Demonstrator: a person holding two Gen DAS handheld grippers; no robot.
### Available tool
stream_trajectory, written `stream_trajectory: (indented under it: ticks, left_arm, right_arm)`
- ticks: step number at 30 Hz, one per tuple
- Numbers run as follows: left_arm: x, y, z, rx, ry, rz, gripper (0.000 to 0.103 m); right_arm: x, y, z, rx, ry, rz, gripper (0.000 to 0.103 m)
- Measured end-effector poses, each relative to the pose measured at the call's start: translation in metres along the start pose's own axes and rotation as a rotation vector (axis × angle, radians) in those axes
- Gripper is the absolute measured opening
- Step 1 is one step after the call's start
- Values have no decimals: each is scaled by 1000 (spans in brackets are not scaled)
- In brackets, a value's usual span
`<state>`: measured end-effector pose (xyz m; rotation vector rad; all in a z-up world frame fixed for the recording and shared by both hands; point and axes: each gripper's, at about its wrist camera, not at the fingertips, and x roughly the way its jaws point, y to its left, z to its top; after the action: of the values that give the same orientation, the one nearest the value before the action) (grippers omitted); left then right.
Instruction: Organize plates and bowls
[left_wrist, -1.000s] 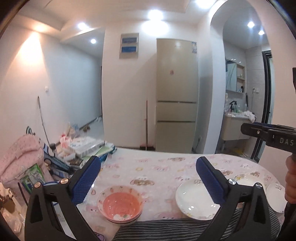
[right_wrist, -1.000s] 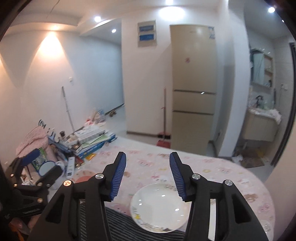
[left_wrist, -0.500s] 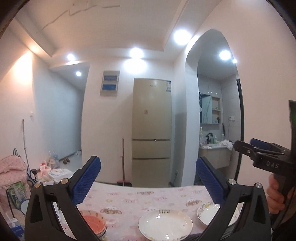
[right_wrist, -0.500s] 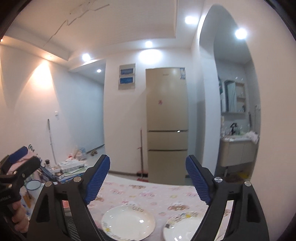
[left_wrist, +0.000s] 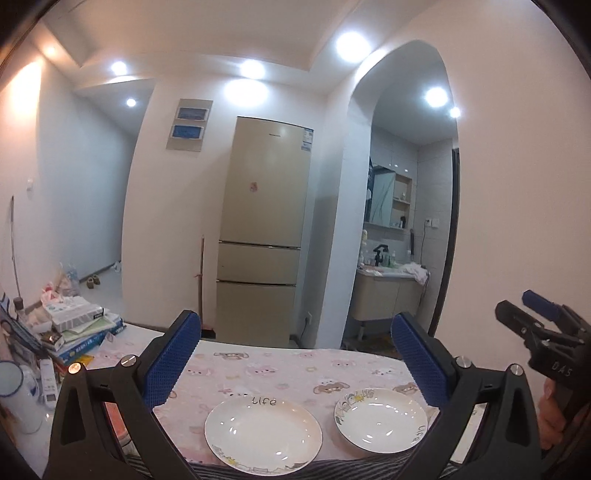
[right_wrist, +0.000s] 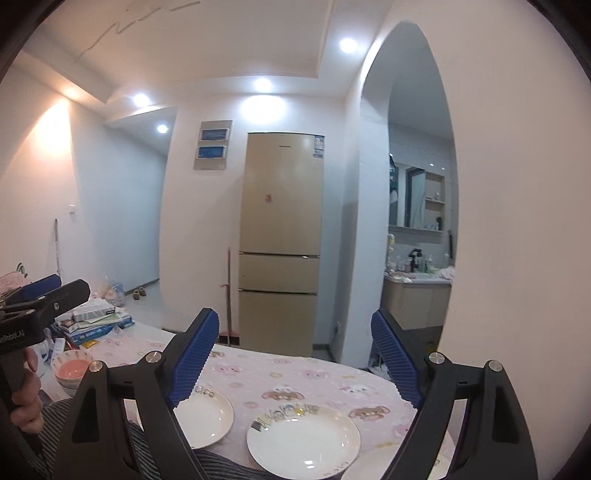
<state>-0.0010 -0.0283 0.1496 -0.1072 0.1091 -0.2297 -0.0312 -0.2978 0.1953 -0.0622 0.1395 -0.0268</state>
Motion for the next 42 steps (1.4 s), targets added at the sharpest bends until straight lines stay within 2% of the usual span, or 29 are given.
stream_trajectory:
  ticks: [3,6,9,11,19,24,29,32,34,35,36,37,38,40,42]
  left_arm:
    - [9,-15,-6,34,-9,12,103]
    - [14,-27,-15,44,2,-6,103]
    - [17,-35,-22,66,-9,7,103]
    - [22,-40,-25,70,-16,9,103]
    - [47,-54,-39,105,45,-8,103]
    - [63,-64,-51,88,111,-78,103]
    - [75,-89,-67,128,170,-136,103]
    - [82,-101,-88,121,269,-199,103]
    - [90,-109,-107,93,378,-253,103]
    - [97,-117,-117,100,448,-279,100]
    - [102,-125,-123,115,497,-298,92]
    - [106,-134,-129,129,541,-311,89]
    - [111,-143,-135,134,589,-332,85]
    - [119,-154,-148,98,695,-385,85]
    - [126,-160,-162,32,791,-413,75]
  right_arm:
    - [3,-5,-9,-5,19,-15,87]
    - [4,-8,-16,-13,7,-58,87]
    - [7,-14,-21,1,-5,-62,88]
    - [8,-20,-24,35,-7,-47,103]
    - [21,-40,-35,85,9,-18,103]
    - [37,-53,-41,66,83,-45,103]
    - [40,-81,-59,112,153,-91,91]
    - [34,-100,-83,174,213,-130,81]
    - [30,-112,-101,190,258,-154,80]
    - [30,-120,-109,184,282,-174,78]
    - [30,-129,-115,186,306,-197,76]
    - [31,-138,-120,199,330,-202,67]
    - [33,-148,-125,227,366,-182,59]
    - [33,-168,-139,323,427,-115,58]
    - [29,-185,-157,412,470,-68,58]
